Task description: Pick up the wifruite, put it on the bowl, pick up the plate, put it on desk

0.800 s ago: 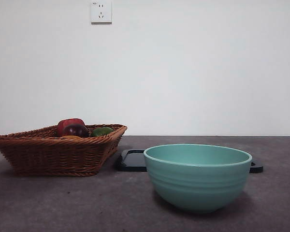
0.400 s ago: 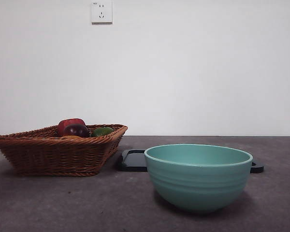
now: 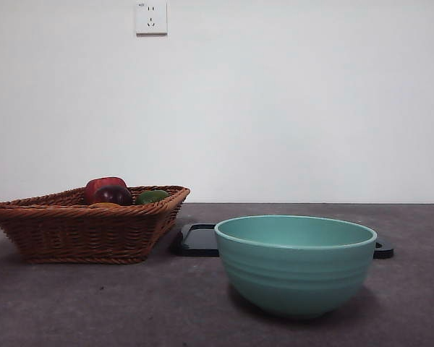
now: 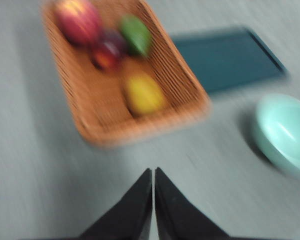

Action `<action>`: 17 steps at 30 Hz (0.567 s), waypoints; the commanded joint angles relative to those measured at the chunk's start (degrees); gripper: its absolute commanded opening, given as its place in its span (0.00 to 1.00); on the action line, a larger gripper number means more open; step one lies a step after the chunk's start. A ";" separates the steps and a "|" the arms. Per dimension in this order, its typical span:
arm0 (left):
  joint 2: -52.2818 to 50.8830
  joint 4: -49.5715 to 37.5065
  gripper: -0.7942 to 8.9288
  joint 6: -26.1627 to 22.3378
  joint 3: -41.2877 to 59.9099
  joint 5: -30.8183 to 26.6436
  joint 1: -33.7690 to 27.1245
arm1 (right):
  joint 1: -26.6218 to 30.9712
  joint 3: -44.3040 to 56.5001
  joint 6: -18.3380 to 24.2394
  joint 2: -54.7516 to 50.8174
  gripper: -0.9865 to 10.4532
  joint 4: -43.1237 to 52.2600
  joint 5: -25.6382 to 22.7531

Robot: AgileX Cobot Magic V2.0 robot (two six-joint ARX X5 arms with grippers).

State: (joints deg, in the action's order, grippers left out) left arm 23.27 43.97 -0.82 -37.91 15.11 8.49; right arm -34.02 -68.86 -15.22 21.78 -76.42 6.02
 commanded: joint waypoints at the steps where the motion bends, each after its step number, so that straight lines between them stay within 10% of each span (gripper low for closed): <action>1: -3.08 -16.72 0.09 -0.66 8.33 0.09 -1.14 | -0.35 -0.92 0.57 0.11 0.10 -2.01 -0.04; 7: -11.37 -40.15 0.09 3.76 26.08 -6.84 -3.74 | -0.35 -0.92 0.57 0.11 0.10 -2.01 -0.04; 17: -20.52 -40.28 0.09 7.65 35.82 -15.50 -4.09 | -0.35 -0.92 0.57 0.11 0.10 -2.01 -0.04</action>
State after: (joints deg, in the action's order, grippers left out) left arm 2.90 4.14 6.00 -2.52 -0.01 4.40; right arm -34.02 -68.86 -15.22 21.78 -76.42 6.02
